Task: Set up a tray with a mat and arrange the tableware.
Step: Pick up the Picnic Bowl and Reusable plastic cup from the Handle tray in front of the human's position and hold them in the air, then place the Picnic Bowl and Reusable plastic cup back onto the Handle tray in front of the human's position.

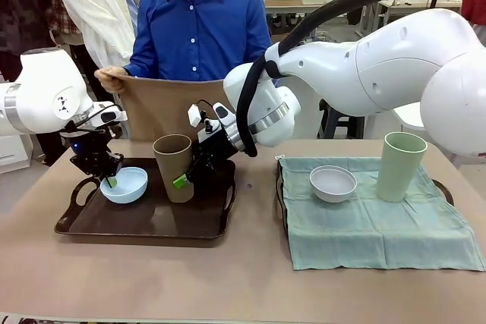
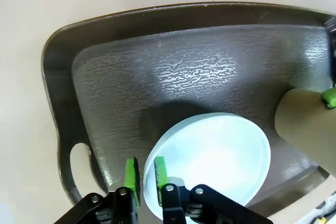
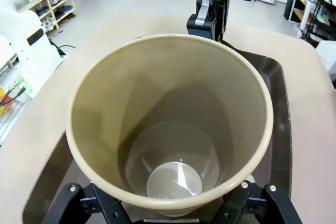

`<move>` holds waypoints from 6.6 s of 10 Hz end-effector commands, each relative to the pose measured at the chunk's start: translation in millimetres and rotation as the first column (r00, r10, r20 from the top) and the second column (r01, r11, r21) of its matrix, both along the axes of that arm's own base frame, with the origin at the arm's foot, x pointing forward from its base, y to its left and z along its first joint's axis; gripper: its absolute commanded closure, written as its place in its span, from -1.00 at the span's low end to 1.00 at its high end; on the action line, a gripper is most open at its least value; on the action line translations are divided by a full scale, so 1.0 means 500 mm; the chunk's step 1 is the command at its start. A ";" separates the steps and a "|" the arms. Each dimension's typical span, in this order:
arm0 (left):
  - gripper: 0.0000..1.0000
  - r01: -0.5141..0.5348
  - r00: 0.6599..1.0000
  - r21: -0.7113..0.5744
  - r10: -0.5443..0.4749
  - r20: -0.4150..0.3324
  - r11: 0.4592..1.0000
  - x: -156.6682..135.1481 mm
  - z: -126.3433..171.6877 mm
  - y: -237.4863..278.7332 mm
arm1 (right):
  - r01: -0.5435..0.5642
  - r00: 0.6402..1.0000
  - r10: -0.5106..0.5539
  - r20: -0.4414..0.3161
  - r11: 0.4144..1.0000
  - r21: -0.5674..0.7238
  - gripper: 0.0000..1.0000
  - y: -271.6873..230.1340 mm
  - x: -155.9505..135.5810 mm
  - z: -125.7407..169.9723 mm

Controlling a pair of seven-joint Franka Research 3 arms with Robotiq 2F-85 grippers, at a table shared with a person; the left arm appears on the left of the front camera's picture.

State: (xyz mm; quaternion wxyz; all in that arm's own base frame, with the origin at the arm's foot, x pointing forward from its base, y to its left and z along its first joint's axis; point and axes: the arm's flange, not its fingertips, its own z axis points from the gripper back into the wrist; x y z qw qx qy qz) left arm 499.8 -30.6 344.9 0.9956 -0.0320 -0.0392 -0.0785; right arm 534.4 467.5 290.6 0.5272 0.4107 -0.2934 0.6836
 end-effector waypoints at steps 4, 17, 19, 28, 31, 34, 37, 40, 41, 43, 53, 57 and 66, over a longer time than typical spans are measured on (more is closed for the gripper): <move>1.00 -0.032 0.999 -0.006 0.032 0.013 0.999 -0.036 0.084 -0.008 | -0.001 0.998 0.000 0.066 1.000 0.012 1.00 -0.014 -0.036 0.102; 0.98 0.021 0.961 -0.027 -0.012 0.276 0.999 -0.189 0.511 -0.012 | -0.027 0.975 0.023 0.219 1.000 0.014 0.53 0.015 -0.225 0.495; 0.98 0.021 0.961 -0.027 -0.012 0.276 0.999 -0.189 0.511 -0.012 | -0.027 0.975 0.023 0.219 1.000 0.014 0.53 0.015 -0.225 0.495; 0.98 0.021 0.961 -0.027 -0.012 0.276 0.999 -0.189 0.511 -0.012 | -0.027 0.975 0.023 0.219 1.000 0.014 0.53 0.015 -0.225 0.495; 0.98 0.021 0.961 -0.027 -0.012 0.276 0.999 -0.189 0.511 -0.012 | -0.027 0.975 0.023 0.219 1.000 0.014 0.53 0.015 -0.225 0.495; 0.98 0.021 0.961 -0.027 -0.012 0.276 0.999 -0.189 0.511 -0.012 | -0.027 0.975 0.023 0.219 1.000 0.014 0.53 0.015 -0.225 0.495; 0.98 0.021 0.961 -0.027 -0.012 0.276 0.999 -0.189 0.511 -0.012 | -0.027 0.975 0.023 0.219 1.000 0.014 0.53 0.015 -0.225 0.495; 0.98 0.021 0.961 -0.027 -0.012 0.276 0.999 -0.189 0.511 -0.012 | -0.027 0.975 0.023 0.219 1.000 0.014 0.53 0.015 -0.225 0.495; 0.98 0.021 0.961 -0.027 -0.012 0.276 0.999 -0.189 0.511 -0.012 | -0.027 0.975 0.023 0.219 1.000 0.014 0.53 0.015 -0.225 0.495; 0.98 0.021 0.961 -0.027 -0.012 0.276 0.999 -0.189 0.511 -0.012 | -0.027 0.975 0.023 0.219 1.000 0.014 0.53 0.015 -0.225 0.495; 0.92 0.060 0.997 -0.049 -0.058 0.045 0.997 -0.054 0.229 0.025 | -0.078 0.984 0.061 0.170 0.992 0.097 -0.67 -0.068 -0.072 0.179; 0.92 0.049 0.999 -0.047 -0.048 0.020 0.998 -0.058 0.204 0.020 | -0.069 0.986 0.058 0.155 0.996 0.061 -0.67 -0.069 -0.066 0.154; 0.92 0.041 0.999 -0.075 -0.040 0.015 0.996 -0.022 0.072 0.011 | -0.099 0.983 0.093 0.159 0.995 0.031 -0.67 -0.050 -0.046 0.049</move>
